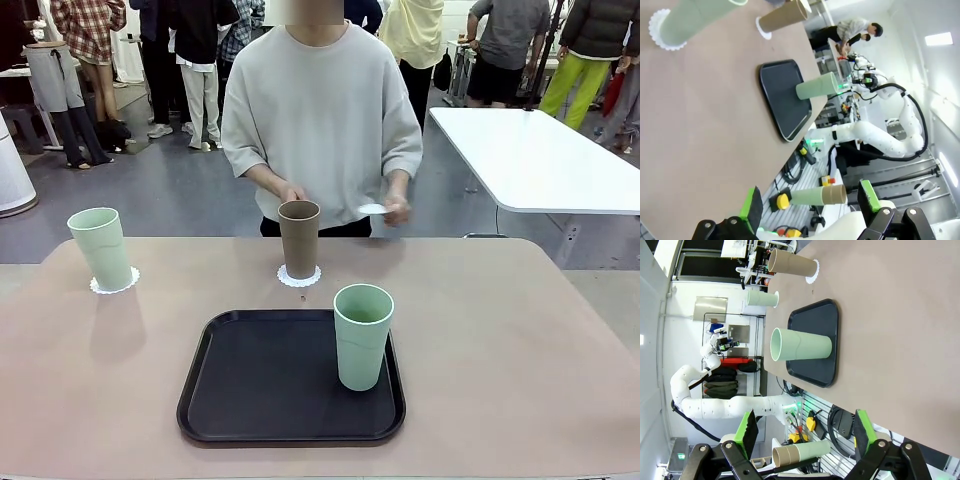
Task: Place coasters on the table and set cups on them.
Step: Take one Reusable plastic cup from the Flat Tray and place it on a coaster set by the human.
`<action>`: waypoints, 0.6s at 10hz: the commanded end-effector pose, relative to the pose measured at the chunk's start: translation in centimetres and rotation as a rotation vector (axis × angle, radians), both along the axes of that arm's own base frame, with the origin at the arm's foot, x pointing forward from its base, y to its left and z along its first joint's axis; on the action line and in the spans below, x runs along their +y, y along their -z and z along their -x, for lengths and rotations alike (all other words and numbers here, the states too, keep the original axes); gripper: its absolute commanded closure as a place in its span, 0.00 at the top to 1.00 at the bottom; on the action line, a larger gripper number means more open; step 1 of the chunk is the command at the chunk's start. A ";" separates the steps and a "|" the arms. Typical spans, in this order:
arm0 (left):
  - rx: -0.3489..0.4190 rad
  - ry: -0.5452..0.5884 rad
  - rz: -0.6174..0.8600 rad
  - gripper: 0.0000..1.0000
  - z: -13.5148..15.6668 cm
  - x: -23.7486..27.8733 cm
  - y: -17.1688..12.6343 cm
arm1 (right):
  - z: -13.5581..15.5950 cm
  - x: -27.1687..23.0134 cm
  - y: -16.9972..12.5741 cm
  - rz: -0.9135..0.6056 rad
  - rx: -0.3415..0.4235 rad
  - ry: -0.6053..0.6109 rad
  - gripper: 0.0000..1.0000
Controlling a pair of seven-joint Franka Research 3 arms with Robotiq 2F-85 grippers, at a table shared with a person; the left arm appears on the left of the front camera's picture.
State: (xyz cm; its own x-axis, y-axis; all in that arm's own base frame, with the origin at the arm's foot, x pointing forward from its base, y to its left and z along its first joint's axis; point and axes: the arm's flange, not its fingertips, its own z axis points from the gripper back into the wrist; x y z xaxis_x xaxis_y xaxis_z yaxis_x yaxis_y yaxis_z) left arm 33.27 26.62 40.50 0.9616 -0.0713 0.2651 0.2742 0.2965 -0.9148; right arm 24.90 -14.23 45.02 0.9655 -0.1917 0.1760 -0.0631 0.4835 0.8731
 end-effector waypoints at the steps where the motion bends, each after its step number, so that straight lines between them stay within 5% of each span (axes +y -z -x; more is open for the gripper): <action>1: 0.001 0.001 -0.001 1.00 -0.2 0.2 -0.2 | -0.2 0.0 0.0 -0.015 -0.014 -0.002 1.00; 6: 0.001 0.001 -0.001 1.00 -0.2 0.2 -0.2 | -0.2 0.0 0.0 -0.015 -0.014 -0.002 1.00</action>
